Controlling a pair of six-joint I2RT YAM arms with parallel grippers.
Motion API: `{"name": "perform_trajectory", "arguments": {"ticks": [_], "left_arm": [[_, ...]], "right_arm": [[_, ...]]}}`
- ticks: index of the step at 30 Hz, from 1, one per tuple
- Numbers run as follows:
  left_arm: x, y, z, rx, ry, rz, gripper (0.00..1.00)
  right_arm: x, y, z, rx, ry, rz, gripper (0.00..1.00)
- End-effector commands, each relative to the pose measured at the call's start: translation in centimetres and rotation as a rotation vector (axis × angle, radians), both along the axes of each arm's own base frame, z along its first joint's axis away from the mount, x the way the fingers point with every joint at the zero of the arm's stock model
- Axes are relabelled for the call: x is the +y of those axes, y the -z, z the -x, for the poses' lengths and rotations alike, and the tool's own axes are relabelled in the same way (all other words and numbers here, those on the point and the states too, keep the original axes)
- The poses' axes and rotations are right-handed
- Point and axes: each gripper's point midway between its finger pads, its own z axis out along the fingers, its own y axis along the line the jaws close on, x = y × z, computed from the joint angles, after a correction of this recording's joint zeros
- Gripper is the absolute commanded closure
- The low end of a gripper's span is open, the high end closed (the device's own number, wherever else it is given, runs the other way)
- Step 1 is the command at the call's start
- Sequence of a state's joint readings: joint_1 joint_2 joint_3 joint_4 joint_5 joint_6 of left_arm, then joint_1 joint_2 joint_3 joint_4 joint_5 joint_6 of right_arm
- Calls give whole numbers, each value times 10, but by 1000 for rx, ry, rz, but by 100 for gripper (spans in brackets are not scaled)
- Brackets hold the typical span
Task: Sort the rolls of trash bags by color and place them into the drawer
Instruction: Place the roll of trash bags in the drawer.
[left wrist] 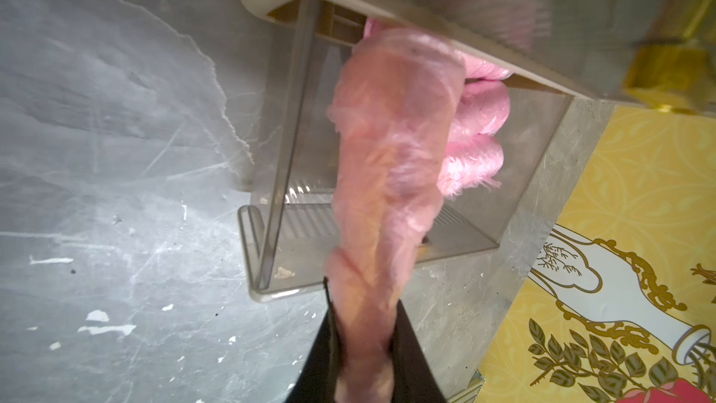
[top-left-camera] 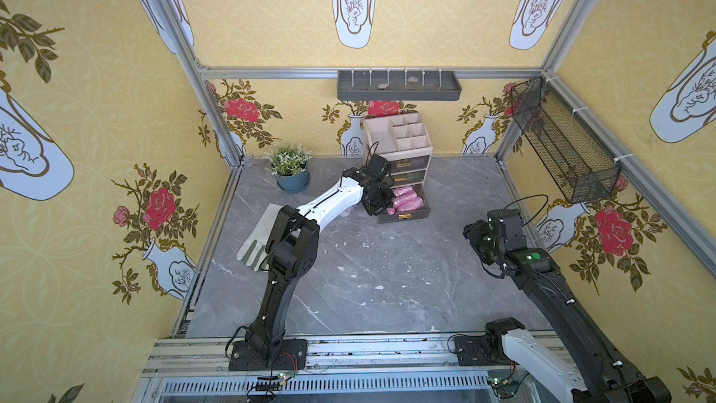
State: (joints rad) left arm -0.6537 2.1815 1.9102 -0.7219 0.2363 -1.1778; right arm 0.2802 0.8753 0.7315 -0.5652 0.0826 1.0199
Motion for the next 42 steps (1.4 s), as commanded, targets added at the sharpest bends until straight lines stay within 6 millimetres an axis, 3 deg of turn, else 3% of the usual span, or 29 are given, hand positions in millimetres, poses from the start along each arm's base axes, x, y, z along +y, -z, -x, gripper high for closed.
{"name": "perform_trajectory", "arguments": {"ticks": [1,17,24,42], "left_arm": [[1,6,-2,9,8,-4,97],[-1,18,-12,26,7,-8,93],[-3,22,-15,35,10,-8,85],[4,14,-10,16,20,-21,75]], "right_arm": [[2,-4,-5,-27,-13,-4,40],[3,2,-6,-17,-13,-13,40],[3,3,-8,-16,-14,-15,40],[3,2,-8,-20,-14,-23,39]]}}
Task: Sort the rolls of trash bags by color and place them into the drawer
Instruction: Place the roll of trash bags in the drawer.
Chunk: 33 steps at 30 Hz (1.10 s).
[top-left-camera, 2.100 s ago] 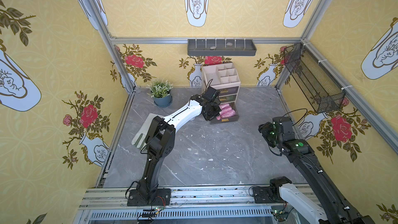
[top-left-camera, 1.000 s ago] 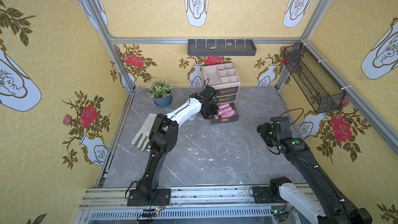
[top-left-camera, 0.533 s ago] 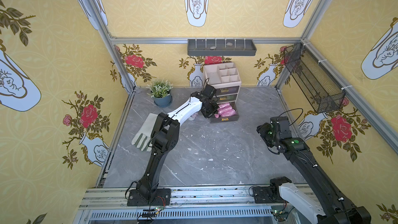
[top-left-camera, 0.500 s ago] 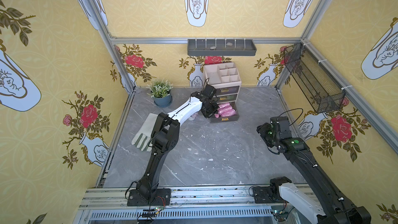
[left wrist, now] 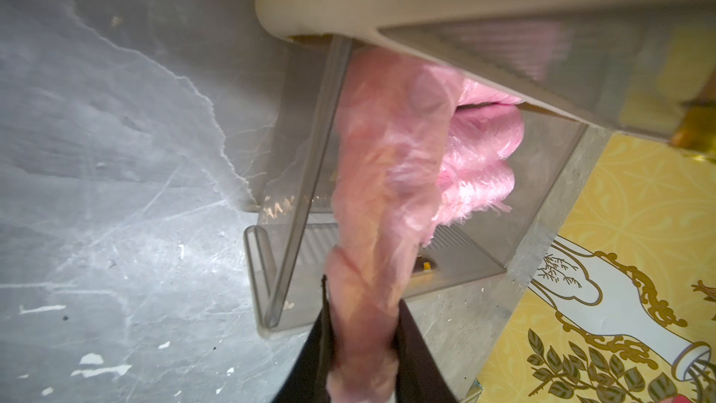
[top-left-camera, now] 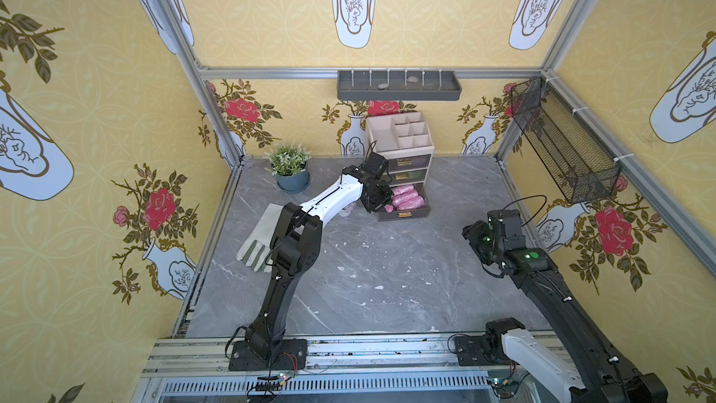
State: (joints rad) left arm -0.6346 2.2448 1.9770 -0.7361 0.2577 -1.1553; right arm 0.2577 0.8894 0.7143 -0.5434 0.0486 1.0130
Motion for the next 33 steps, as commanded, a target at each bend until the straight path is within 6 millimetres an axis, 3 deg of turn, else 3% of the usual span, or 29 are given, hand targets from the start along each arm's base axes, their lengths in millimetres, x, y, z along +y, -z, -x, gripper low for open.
{"name": "perform_trajectory", "arguments": {"ticks": [1,20,33], "left_arm": [[6,5,4,9,10,-26,74],[4,4,1,2,10,-22,63],[2,19,-2,7,6,-41,79]], "right_arm": [[2,-5,-6,-33,-6,-7,39],[4,-5,-6,-32,-7,-18,39],[3,-3,-6,-28,-7,-16,39]]}}
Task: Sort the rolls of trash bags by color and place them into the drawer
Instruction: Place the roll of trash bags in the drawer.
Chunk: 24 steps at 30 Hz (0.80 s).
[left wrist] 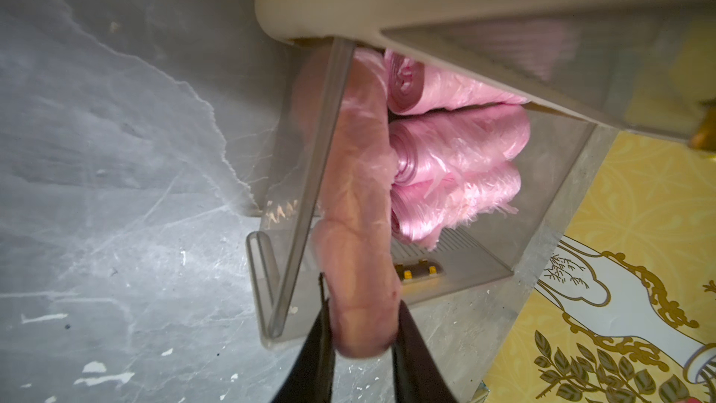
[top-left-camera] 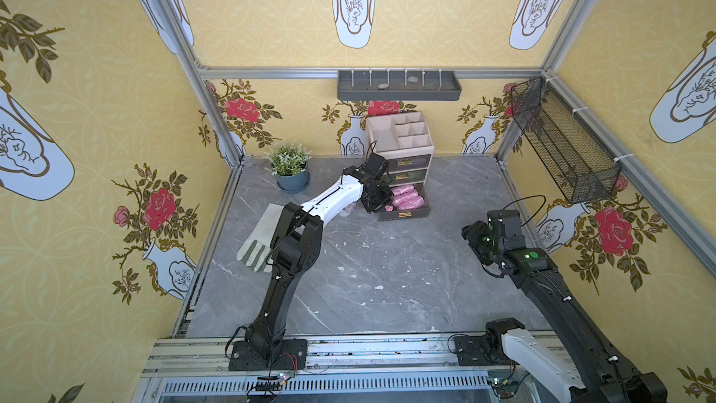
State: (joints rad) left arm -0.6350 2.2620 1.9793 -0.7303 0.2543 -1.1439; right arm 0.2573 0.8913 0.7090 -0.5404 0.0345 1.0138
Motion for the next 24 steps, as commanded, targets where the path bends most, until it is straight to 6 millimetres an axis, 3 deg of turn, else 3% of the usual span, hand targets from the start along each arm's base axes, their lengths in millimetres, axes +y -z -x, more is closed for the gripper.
{"name": "perform_trajectory", "arguments": {"ticks": [1,5,9,15,24], "left_arm": [[4,13,-2,4,-5,-39,81],[3,18,-2,2,3,-55,81],[3,21,-1,9,10,-59,76],[3,15,-2,-5,11,-60,67],[4,3,-2,-23,17,-52,64]], "right_arm": [[1,-6,-7,-36,1,-7,39],[1,-5,-7,-34,2,-4,39],[1,-4,-7,-33,3,-3,39],[2,-5,-8,-33,0,-6,39],[2,-7,-8,-36,2,-10,39]]}}
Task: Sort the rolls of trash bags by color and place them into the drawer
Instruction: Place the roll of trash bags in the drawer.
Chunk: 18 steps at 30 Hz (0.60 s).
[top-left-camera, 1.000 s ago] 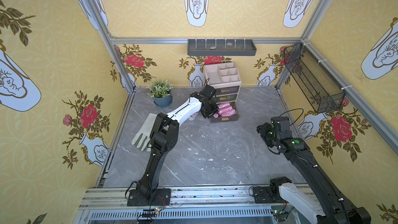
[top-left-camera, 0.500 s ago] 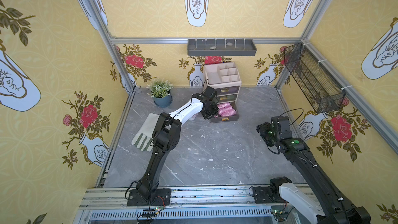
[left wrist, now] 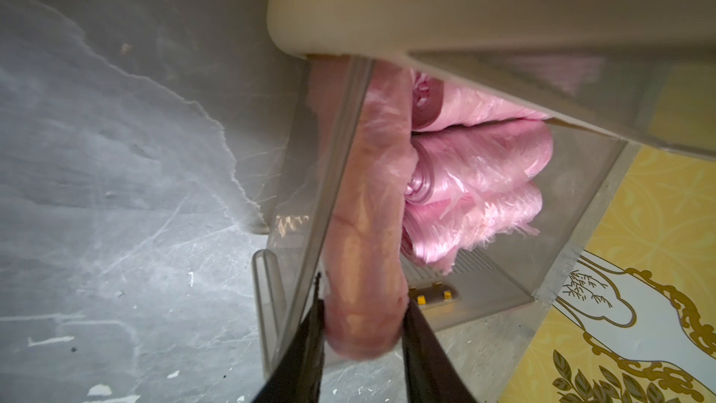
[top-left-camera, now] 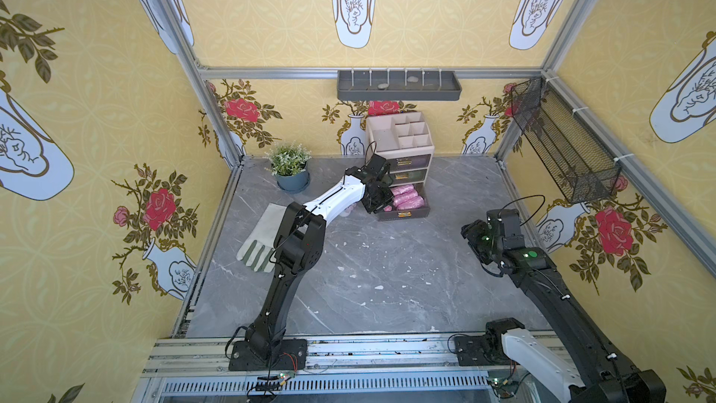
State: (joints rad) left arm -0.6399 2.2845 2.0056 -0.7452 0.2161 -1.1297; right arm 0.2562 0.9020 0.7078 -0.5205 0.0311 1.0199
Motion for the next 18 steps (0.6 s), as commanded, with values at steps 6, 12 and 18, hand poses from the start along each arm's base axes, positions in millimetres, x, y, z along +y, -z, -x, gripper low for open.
{"name": "perform_trajectory", "arguments": {"ticks": [6,12,18], "left_arm": [[2,-9,3,-15,23,-11,59],[1,-14,3,-23,30,-5,60],[-9,-57,18,-145,117,5,61]], "right_arm": [[1,-8,-5,-31,-1,-4,39],[1,-9,-4,-34,-3,-6,39],[1,-12,-3,-41,-1,-11,39]]}}
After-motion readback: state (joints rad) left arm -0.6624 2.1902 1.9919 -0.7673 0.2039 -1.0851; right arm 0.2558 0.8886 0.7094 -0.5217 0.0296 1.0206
